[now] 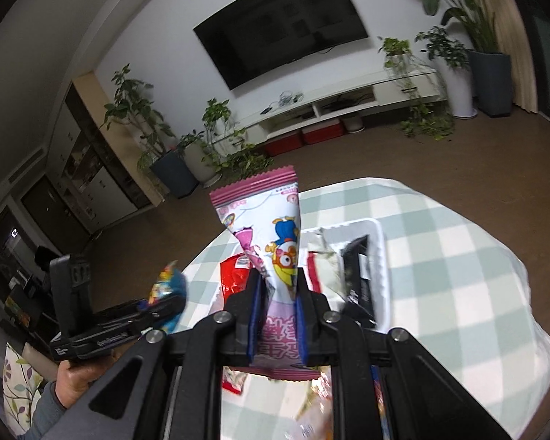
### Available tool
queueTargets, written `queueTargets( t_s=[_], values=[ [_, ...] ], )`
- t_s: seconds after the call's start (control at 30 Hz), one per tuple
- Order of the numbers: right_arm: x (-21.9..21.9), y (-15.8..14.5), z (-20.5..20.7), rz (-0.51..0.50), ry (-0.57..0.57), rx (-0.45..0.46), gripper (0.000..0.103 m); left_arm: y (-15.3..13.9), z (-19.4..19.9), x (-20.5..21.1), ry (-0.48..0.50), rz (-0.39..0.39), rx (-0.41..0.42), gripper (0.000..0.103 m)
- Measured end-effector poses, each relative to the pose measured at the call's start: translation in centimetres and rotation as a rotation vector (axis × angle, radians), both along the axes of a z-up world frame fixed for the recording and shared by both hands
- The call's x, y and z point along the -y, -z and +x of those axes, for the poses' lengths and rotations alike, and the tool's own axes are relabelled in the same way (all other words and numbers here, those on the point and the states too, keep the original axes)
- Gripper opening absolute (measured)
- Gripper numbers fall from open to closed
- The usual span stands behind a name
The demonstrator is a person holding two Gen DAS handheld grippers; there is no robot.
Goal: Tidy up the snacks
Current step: 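Carry the panda bag and pink bag over the white tray and lower them, then open both grippers and withdraw them from the tray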
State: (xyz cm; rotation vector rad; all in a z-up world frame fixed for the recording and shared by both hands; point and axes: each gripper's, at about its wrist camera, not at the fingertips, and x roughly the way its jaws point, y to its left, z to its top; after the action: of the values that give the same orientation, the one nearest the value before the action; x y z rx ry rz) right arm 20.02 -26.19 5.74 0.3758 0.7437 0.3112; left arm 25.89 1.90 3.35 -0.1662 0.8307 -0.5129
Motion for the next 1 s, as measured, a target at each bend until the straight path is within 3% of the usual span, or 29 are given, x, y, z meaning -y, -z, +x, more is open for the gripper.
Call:
queueTargets(
  t_s=[0.23, 0.43, 1.0],
  values=[
    [-3.0, 2.9, 4.7, -0.052, -0.063, -0.066, 0.017, 2.9, 4.3, 2.5, 0.006, 0.034, -0.045, 0.036],
    [-4.4, 7.2, 7.9, -0.094, -0.078, -0.169, 0.017, 6.5, 7.1, 4.4, 0.010, 0.104, -0.084, 0.036],
    [-6.4, 13.0, 10.5, -0.210, -0.077, -0.282, 0.018, 9.6, 7.4, 6.0, 0.017, 0.155, -0.109, 0.037]
  ],
)
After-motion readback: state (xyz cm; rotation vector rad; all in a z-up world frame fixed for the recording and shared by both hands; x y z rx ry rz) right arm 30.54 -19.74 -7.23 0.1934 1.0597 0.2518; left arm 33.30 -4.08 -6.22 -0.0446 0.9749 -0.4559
